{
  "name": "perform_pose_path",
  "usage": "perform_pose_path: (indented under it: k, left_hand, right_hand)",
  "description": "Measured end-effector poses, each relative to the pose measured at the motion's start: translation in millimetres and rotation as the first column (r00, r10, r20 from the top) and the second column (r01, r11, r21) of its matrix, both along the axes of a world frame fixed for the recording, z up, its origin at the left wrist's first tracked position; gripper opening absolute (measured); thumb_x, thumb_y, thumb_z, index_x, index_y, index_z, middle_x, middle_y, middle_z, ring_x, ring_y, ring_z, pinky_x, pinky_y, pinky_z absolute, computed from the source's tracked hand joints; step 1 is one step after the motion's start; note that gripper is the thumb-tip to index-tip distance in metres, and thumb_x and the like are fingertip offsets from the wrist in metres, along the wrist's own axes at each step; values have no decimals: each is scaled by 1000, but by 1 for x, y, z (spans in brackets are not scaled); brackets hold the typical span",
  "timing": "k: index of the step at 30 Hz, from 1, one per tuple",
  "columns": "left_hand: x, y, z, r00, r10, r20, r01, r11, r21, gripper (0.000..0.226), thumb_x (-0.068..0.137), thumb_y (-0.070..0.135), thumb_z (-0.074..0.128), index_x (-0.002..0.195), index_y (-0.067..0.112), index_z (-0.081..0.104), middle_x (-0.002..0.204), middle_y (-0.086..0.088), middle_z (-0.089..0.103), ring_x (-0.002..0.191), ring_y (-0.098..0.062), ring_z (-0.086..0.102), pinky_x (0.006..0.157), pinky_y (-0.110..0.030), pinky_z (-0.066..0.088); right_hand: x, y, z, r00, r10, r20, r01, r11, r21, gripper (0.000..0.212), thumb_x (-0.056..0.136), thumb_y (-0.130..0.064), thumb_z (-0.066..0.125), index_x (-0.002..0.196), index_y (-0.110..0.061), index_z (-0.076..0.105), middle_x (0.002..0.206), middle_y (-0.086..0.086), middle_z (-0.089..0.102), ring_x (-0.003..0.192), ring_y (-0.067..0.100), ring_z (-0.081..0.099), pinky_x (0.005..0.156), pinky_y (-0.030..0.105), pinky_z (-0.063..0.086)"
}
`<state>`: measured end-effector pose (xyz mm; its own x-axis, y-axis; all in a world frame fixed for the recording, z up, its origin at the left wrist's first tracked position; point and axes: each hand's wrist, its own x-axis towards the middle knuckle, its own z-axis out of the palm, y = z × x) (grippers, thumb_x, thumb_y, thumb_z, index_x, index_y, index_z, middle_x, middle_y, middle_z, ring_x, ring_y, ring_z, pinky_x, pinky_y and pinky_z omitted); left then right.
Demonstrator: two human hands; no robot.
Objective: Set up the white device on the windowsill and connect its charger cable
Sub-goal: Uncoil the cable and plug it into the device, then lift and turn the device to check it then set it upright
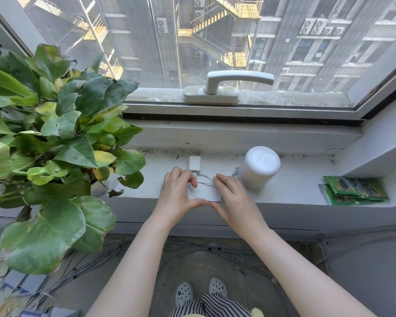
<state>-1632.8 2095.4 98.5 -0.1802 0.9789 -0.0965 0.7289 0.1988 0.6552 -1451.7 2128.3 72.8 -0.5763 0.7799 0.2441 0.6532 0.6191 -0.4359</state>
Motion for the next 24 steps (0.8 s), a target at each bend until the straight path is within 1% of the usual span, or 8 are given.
perform_pose_path:
  k: [2,4,8,12,14,18,20,24]
  left_hand:
    - [1,-2,0,1000,5,-11,-5,1000,16,49,57,39,86,89,19,55,103,3,45,102,-18,40,83,-25,35]
    - [2,-5,1,1000,15,-11,-14,999,37,49,56,43,85,90,20,57,108,2,44,105,-17,38,86,-25,34]
    - [5,-7,17,996,61,69,-69,990,122,46,60,48,81,93,26,58,111,6,43,108,-12,36,90,-23,34]
    - [22,2,40,979,-1,206,-44,976,213,45,65,41,81,103,28,60,109,11,46,107,-8,43,86,-9,34]
    - [35,10,45,968,-71,242,9,969,247,51,66,38,82,110,26,60,112,10,50,108,-8,47,91,-11,36]
    - [62,29,44,939,-160,304,88,967,238,67,67,34,82,127,21,54,122,6,54,114,-7,52,99,-23,42]
    - [72,37,39,922,-168,348,95,972,217,72,68,34,82,132,21,51,126,6,55,117,-6,52,101,-22,42]
    - [82,52,29,890,-171,423,95,976,195,77,69,32,82,137,19,48,132,6,55,119,-3,52,101,-12,38]
  right_hand:
    - [1,-5,3,1000,10,-5,-10,1000,-9,59,81,-28,72,130,-1,54,132,15,57,121,28,52,98,35,47]
    - [4,-13,12,999,11,-36,-11,1000,-9,57,80,-25,74,131,-6,54,134,12,55,123,25,50,99,34,47]
    - [24,-29,42,965,-86,-250,104,993,61,40,83,-27,69,118,-10,61,117,4,59,108,18,51,95,25,43]
    - [58,-20,65,795,-338,-504,390,921,-3,42,78,-32,69,110,-10,51,108,-7,45,95,19,47,81,28,41]
    - [71,-7,68,723,-434,-538,446,888,-117,52,75,-36,69,117,-16,45,112,-4,43,97,25,47,83,32,43]
    - [82,18,60,734,-477,-484,315,870,-380,78,67,-47,72,133,-26,37,131,-3,48,121,12,46,97,29,41]
    - [84,28,54,754,-469,-461,237,848,-475,84,65,-49,75,137,-27,38,135,-6,49,126,6,44,101,29,41]
    - [91,43,45,799,-421,-430,142,826,-545,82,71,-32,82,141,-25,40,136,-11,52,129,6,45,103,34,44]
